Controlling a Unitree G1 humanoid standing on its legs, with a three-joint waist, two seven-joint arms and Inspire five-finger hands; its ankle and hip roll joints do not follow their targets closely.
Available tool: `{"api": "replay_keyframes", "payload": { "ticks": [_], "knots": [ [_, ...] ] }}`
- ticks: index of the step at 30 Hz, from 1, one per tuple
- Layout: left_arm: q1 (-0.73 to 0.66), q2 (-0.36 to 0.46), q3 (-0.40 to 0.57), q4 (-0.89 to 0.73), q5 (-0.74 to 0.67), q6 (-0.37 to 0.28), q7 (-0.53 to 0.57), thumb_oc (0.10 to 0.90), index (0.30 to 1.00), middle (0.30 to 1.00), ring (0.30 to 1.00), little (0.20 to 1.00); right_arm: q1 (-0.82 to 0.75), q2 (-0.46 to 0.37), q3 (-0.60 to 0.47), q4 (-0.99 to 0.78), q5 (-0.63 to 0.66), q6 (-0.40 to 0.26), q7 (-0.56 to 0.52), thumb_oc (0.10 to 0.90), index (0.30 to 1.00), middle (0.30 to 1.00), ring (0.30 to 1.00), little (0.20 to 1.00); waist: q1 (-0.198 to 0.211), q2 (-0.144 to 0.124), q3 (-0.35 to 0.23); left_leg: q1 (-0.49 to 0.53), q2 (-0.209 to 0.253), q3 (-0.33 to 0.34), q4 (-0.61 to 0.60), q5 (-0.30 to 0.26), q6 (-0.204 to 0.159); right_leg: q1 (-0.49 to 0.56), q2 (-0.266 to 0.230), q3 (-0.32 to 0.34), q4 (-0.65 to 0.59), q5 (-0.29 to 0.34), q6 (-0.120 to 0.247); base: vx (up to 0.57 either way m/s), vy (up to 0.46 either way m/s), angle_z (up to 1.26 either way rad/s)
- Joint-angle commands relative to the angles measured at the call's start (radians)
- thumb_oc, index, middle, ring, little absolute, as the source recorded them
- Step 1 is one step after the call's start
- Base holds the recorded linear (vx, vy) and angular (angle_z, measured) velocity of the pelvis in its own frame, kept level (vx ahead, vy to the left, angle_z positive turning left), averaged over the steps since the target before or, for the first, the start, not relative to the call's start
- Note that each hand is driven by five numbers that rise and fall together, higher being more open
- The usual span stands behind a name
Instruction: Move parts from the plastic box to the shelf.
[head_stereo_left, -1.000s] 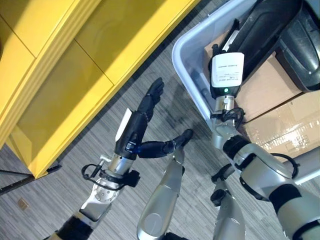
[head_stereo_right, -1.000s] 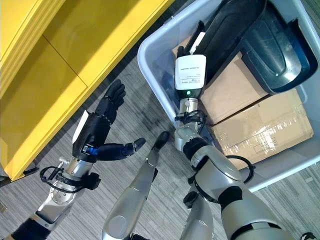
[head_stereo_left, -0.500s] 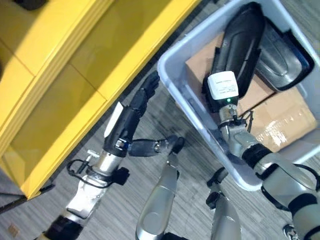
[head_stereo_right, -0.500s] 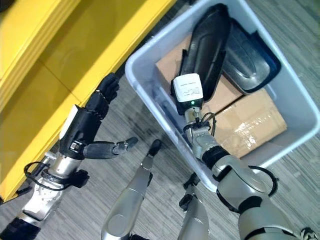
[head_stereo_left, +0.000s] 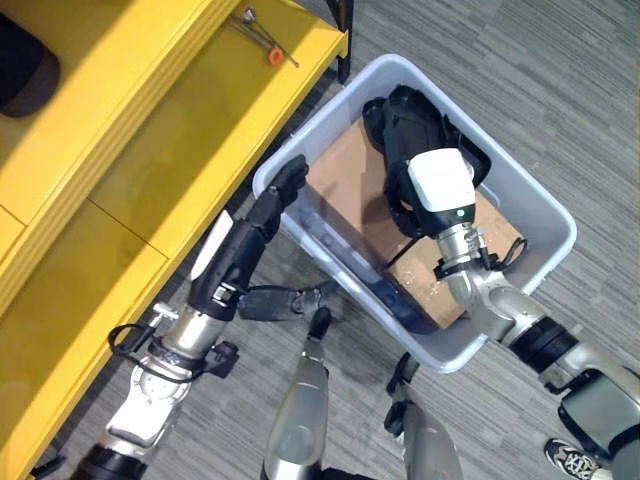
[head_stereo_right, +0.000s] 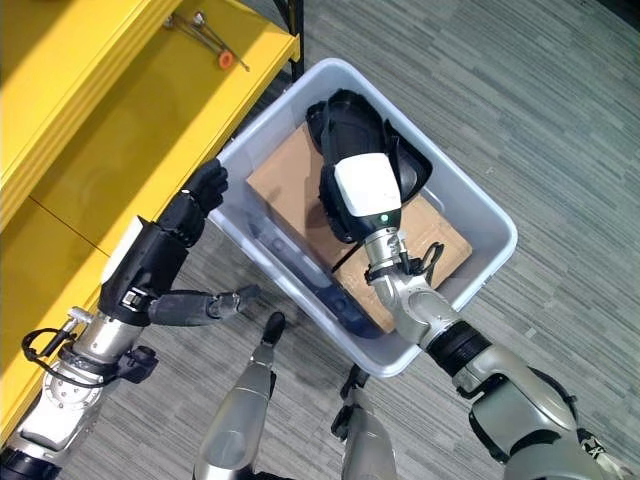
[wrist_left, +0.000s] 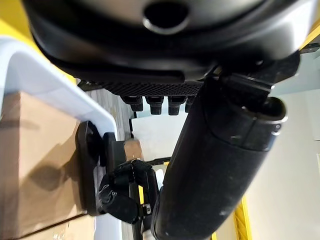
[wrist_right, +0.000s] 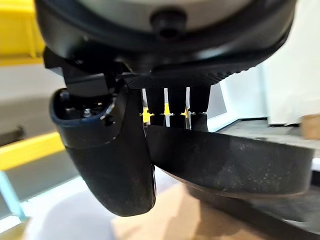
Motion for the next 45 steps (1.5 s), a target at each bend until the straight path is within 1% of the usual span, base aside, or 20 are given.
{"api": "replay_keyframes", "payload": {
  "ticks": [1, 6, 10, 13, 16, 19, 22, 24, 25, 26, 27, 28, 32, 33, 35, 36, 39, 41, 42, 45],
  "knots": [
    [0.002, -0.031, 0.007, -0.129, -0.049, -0.086, -0.010, 0.900, 1.000, 1.000, 1.000, 1.000, -0.069, -0.003, -0.036, -0.148, -0.018, -0.120, -0.048, 0.400, 0.300, 0.300, 0.300, 0.300, 0.005, -0.007, -0.110, 0.016, -0.072, -0.034, -0.045, -0.006, 0.078, 0.040, 0.012, 0.001, 0.091, -0.075, 0.012, 0.06, 0.023, 0.00],
    [0.019, -0.051, 0.026, -0.141, -0.055, -0.076, -0.039, 0.900, 1.000, 1.000, 1.000, 1.000, -0.002, 0.000, -0.090, -0.288, -0.019, -0.155, -0.041, 0.400, 0.300, 0.300, 0.300, 0.300, -0.004, -0.014, -0.165, 0.062, -0.063, -0.041, -0.102, 0.013, 0.075, 0.084, 0.007, 0.004, 0.062, -0.072, 0.020, 0.06, 0.042, -0.03],
    [0.043, -0.079, 0.035, -0.144, -0.086, -0.058, -0.092, 0.900, 1.000, 1.000, 1.000, 1.000, 0.068, 0.006, -0.142, -0.365, -0.010, -0.188, -0.007, 0.400, 0.300, 0.300, 0.300, 0.300, -0.012, -0.015, -0.243, 0.108, -0.056, -0.035, -0.144, 0.033, 0.072, 0.136, -0.010, -0.010, 0.045, -0.073, 0.029, 0.11, 0.167, -0.10],
    [0.075, -0.113, 0.039, -0.125, -0.111, -0.045, -0.143, 0.900, 1.000, 1.000, 1.000, 1.000, 0.186, -0.028, -0.190, -0.475, 0.019, -0.223, 0.042, 0.400, 0.300, 0.300, 0.300, 0.300, -0.041, -0.011, -0.322, 0.156, -0.059, -0.003, -0.147, 0.023, 0.079, 0.175, -0.039, -0.015, 0.039, -0.068, 0.043, 0.15, 0.336, -0.04],
    [0.085, -0.121, 0.044, -0.111, -0.105, -0.031, -0.146, 0.900, 1.000, 1.000, 1.000, 1.000, 0.276, -0.032, -0.224, -0.479, 0.025, -0.244, 0.039, 0.400, 0.300, 0.300, 0.300, 0.300, -0.059, -0.011, -0.372, 0.196, -0.067, 0.021, -0.159, 0.012, 0.090, 0.199, -0.056, -0.015, 0.033, -0.055, 0.054, 0.11, 0.217, -0.17],
    [0.088, -0.124, 0.051, -0.099, -0.075, -0.030, -0.137, 0.900, 1.000, 1.000, 1.000, 1.000, 0.305, -0.023, -0.230, -0.458, 0.024, -0.250, 0.036, 0.400, 0.300, 0.300, 0.300, 0.300, -0.066, -0.009, -0.391, 0.215, -0.068, 0.029, -0.164, 0.006, 0.093, 0.203, -0.052, -0.015, 0.034, -0.054, 0.055, 0.04, 0.022, -0.22],
    [0.081, -0.114, 0.057, -0.082, -0.096, -0.021, -0.165, 0.900, 1.000, 1.000, 1.000, 1.000, 0.385, -0.041, -0.270, -0.458, 0.041, -0.270, -0.010, 0.400, 0.300, 0.300, 0.300, 0.300, -0.096, -0.011, -0.420, 0.213, -0.095, -0.032, -0.163, -0.001, 0.112, 0.193, -0.002, 0.075, 0.061, -0.089, 0.038, 0.02, -0.107, 0.03],
    [0.071, -0.107, 0.047, -0.082, -0.129, -0.012, -0.218, 0.900, 1.000, 1.000, 1.000, 1.000, 0.435, -0.045, -0.303, -0.467, 0.044, -0.257, -0.043, 0.400, 0.300, 0.300, 0.300, 0.300, -0.132, -0.006, -0.435, 0.209, -0.114, -0.106, -0.157, 0.005, 0.120, 0.159, 0.072, 0.194, 0.095, -0.105, 0.003, -0.02, -0.240, 0.71],
    [0.055, -0.105, 0.037, -0.085, -0.150, 0.013, -0.246, 0.900, 1.000, 1.000, 1.000, 1.000, 0.451, -0.048, -0.319, -0.467, 0.054, -0.245, -0.052, 0.400, 0.300, 0.300, 0.300, 0.300, -0.157, -0.004, -0.443, 0.213, -0.129, -0.161, -0.146, 0.000, 0.120, 0.148, 0.124, 0.261, 0.114, -0.125, -0.026, -0.06, -0.266, 1.85],
    [0.048, -0.105, 0.034, -0.081, -0.151, 0.019, -0.246, 0.900, 1.000, 1.000, 1.000, 1.000, 0.452, -0.048, -0.324, -0.466, 0.057, -0.256, -0.052, 0.400, 0.300, 0.300, 0.300, 0.300, -0.161, -0.002, -0.443, 0.213, -0.132, -0.180, -0.142, 0.000, 0.119, 0.144, 0.139, 0.275, 0.121, -0.130, -0.036, -0.22, -0.435, 2.10],
    [0.042, -0.115, 0.030, -0.073, -0.147, 0.031, -0.232, 0.900, 1.000, 1.000, 1.000, 1.000, 0.437, -0.042, -0.311, -0.468, 0.053, -0.295, -0.040, 0.400, 0.300, 0.300, 0.300, 0.300, -0.156, 0.006, -0.438, 0.203, -0.134, -0.225, -0.131, 0.007, 0.109, 0.129, 0.168, 0.271, 0.140, -0.147, -0.064, -0.28, -0.451, 1.81],
    [0.069, -0.126, 0.042, -0.086, -0.135, 0.045, -0.221, 0.900, 1.000, 1.000, 1.000, 1.000, 0.428, -0.040, -0.301, -0.473, 0.055, -0.318, -0.031, 0.400, 0.300, 0.300, 0.300, 0.300, -0.146, 0.008, -0.433, 0.204, -0.133, -0.249, -0.137, 0.017, 0.101, 0.132, 0.181, 0.264, 0.130, -0.145, -0.074, -0.26, -0.401, 0.68],
    [0.129, -0.132, 0.069, -0.106, -0.123, 0.046, -0.196, 0.900, 1.000, 1.000, 1.000, 1.000, 0.402, -0.044, -0.276, -0.489, 0.072, -0.337, -0.005, 0.400, 0.300, 0.300, 0.300, 0.300, -0.129, 0.014, -0.419, 0.186, -0.120, -0.267, -0.145, 0.046, 0.079, 0.141, 0.200, 0.262, 0.109, -0.140, -0.086, -0.11, -0.179, 0.09],
    [0.146, -0.135, 0.076, -0.105, -0.124, 0.039, -0.194, 0.900, 1.000, 1.000, 1.000, 1.000, 0.392, -0.048, -0.267, -0.493, 0.075, -0.338, -0.003, 0.400, 0.300, 0.300, 0.300, 0.300, -0.123, 0.017, -0.410, 0.170, -0.113, -0.264, -0.147, 0.060, 0.071, 0.143, 0.205, 0.261, 0.104, -0.137, -0.089, -0.14, -0.137, -0.05],
    [0.164, -0.144, 0.085, -0.100, -0.138, 0.027, -0.231, 0.900, 1.000, 1.000, 1.000, 1.000, 0.395, -0.046, -0.262, -0.497, 0.070, -0.325, -0.009, 0.400, 0.300, 0.300, 0.300, 0.300, -0.127, 0.024, -0.391, 0.137, -0.088, -0.176, -0.141, 0.073, 0.054, 0.155, 0.201, 0.225, 0.094, -0.137, -0.091, -0.20, -0.113, 0.31],
    [0.144, -0.146, 0.064, -0.082, -0.140, 0.012, -0.250, 0.900, 1.000, 1.000, 1.000, 1.000, 0.407, -0.049, -0.279, -0.491, 0.072, -0.334, -0.011, 0.400, 0.300, 0.300, 0.300, 0.300, -0.158, 0.022, -0.378, 0.120, -0.050, -0.035, -0.101, 0.059, 0.038, 0.169, 0.178, 0.169, 0.082, -0.137, -0.090, -0.23, -0.038, 0.81],
    [0.121, -0.141, 0.042, -0.071, -0.121, 0.001, -0.200, 0.900, 1.000, 1.000, 1.000, 1.000, 0.402, -0.066, -0.275, -0.476, 0.083, -0.375, -0.019, 0.400, 0.300, 0.300, 0.300, 0.300, -0.179, 0.016, -0.374, 0.129, -0.032, 0.002, -0.042, 0.021, 0.044, 0.160, 0.159, 0.154, 0.090, -0.141, -0.094, -0.15, 0.051, 1.33],
    [0.097, -0.145, 0.023, -0.084, -0.107, 0.020, -0.152, 0.900, 1.000, 1.000, 1.000, 1.000, 0.390, -0.071, -0.264, -0.481, 0.092, -0.382, -0.016, 0.400, 0.300, 0.300, 0.300, 0.300, -0.203, 0.004, -0.373, 0.156, 0.005, 0.064, 0.039, -0.006, 0.046, 0.155, 0.128, 0.127, 0.100, -0.142, -0.098, -0.16, 0.150, 0.65],
    [0.095, -0.146, 0.021, -0.085, -0.107, 0.022, -0.151, 0.900, 1.000, 1.000, 1.000, 1.000, 0.389, -0.071, -0.264, -0.480, 0.092, -0.381, -0.015, 0.400, 0.300, 0.300, 0.300, 0.300, -0.206, 0.003, -0.372, 0.158, 0.010, 0.071, 0.052, -0.007, 0.045, 0.156, 0.125, 0.122, 0.101, -0.143, -0.098, -0.17, 0.187, 0.80],
    [0.092, -0.147, 0.012, -0.094, -0.092, 0.031, -0.128, 0.900, 1.000, 1.000, 1.000, 1.000, 0.389, -0.070, -0.265, -0.475, 0.094, -0.405, -0.005, 0.400, 0.300, 0.300, 0.300, 0.300, -0.230, -0.009, -0.378, 0.174, 0.073, 0.108, 0.148, 0.024, 0.039, 0.145, 0.095, 0.086, 0.112, -0.139, -0.103, -0.16, 0.209, 0.79]
  ]
}}
